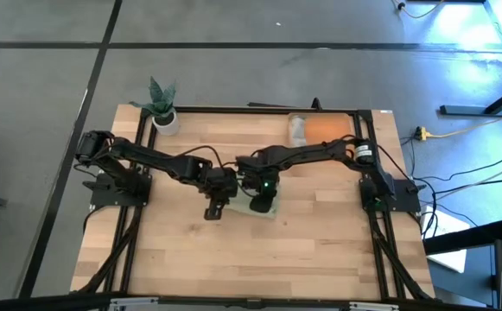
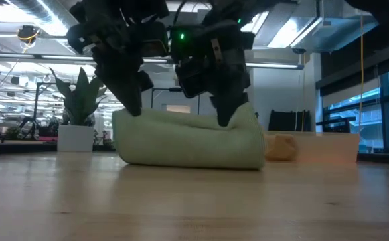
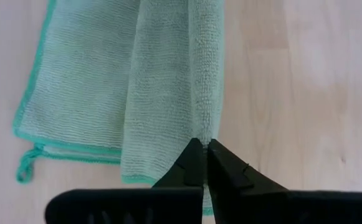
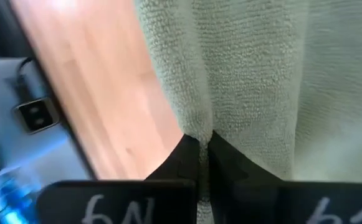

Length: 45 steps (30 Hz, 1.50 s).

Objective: Roll microfiber towels into tight, uniform cylinder then place into a basket
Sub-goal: Roll the green microfiber towel

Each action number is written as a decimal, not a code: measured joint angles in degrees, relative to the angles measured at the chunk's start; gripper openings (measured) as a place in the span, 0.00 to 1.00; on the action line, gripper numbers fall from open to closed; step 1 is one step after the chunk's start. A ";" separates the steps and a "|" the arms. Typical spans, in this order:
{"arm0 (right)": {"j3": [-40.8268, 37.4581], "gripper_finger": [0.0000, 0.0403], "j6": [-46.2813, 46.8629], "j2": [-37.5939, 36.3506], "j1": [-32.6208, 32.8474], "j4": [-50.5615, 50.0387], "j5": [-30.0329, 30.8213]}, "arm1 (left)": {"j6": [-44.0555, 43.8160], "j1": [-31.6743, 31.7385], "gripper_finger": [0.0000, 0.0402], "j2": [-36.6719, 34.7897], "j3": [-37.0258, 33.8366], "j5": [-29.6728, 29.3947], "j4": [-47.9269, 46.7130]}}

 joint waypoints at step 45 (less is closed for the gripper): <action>0.05 0.03 8.41 -2.05 2.26 -7.72 15.44 | 4.82 -0.04 0.00 2.87 -0.17 -7.83 5.74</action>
